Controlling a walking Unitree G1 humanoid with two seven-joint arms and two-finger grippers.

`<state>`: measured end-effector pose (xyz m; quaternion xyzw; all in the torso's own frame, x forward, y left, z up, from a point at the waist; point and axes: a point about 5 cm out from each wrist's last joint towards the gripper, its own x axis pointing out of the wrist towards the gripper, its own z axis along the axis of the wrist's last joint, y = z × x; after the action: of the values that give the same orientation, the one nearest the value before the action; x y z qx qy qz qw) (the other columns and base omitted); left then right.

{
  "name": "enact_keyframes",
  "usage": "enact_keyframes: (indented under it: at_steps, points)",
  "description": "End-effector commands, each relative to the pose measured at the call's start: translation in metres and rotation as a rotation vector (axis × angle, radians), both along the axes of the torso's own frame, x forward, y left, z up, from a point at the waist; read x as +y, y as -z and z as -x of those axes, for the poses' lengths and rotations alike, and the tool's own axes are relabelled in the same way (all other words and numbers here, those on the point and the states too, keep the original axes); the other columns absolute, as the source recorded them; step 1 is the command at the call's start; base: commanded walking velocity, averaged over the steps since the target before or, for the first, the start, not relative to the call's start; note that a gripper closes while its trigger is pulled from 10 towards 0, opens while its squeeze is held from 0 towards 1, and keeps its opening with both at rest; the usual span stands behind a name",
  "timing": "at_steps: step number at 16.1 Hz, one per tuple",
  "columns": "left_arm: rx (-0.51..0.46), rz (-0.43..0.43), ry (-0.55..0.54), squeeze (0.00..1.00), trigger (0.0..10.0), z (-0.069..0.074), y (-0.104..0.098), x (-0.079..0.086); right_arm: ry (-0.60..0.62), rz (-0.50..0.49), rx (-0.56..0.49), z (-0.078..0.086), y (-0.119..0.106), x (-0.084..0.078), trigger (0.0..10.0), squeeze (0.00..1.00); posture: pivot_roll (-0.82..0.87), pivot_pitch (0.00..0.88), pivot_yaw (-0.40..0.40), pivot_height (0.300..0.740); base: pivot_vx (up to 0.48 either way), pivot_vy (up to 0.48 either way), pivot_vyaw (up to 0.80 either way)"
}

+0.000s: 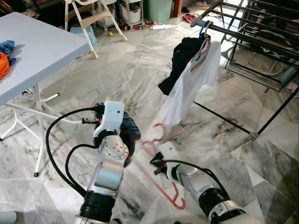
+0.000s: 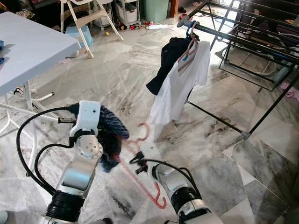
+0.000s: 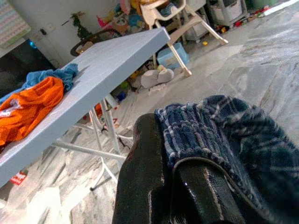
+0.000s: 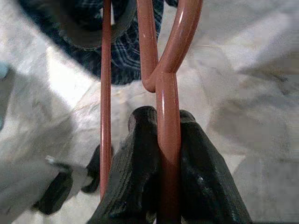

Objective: Hang hanger

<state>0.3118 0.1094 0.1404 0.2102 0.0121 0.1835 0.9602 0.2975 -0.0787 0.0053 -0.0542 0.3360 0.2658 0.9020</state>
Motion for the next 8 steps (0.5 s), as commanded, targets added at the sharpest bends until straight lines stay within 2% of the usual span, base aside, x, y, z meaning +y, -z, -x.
enact_keyframes:
  at_steps: [1,2,3,6,7,8]
  points:
    - [0.000,-0.001,0.000,0.00,10.0,0.002,-0.001,0.001,0.035,-0.015,-0.015,-0.005,-0.004,-0.001,10.0,0.00,-0.04,0.123,0.025,0.740,0.000,0.000,0.00]
    - [0.005,-0.001,-0.015,0.00,10.0,0.004,0.000,0.005,0.111,-0.016,-0.016,-0.008,-0.004,-0.009,10.0,0.00,-0.04,0.119,0.024,0.740,0.000,0.000,0.00]
    - [0.001,-0.009,-0.038,0.00,10.0,0.006,0.000,0.013,0.312,-0.061,0.003,-0.015,-0.005,-0.031,10.0,0.00,-0.04,0.114,0.022,0.740,0.000,0.000,0.00]
    - [0.014,-0.009,-0.017,0.00,10.0,0.009,0.003,0.020,0.569,-0.088,-0.016,-0.023,-0.011,-0.069,10.0,0.00,-0.04,0.106,0.019,0.740,0.000,0.000,0.00]
    - [0.052,0.063,0.097,0.00,10.0,0.010,0.012,0.018,0.714,-0.129,-0.056,-0.031,-0.021,-0.092,10.0,0.00,-0.03,0.101,0.019,0.740,0.000,0.000,0.00]
    - [0.081,0.094,0.140,0.00,10.0,0.011,0.019,0.016,0.768,-0.150,-0.089,-0.037,-0.029,-0.102,10.0,0.00,-0.03,0.097,0.020,0.740,0.000,0.000,0.00]
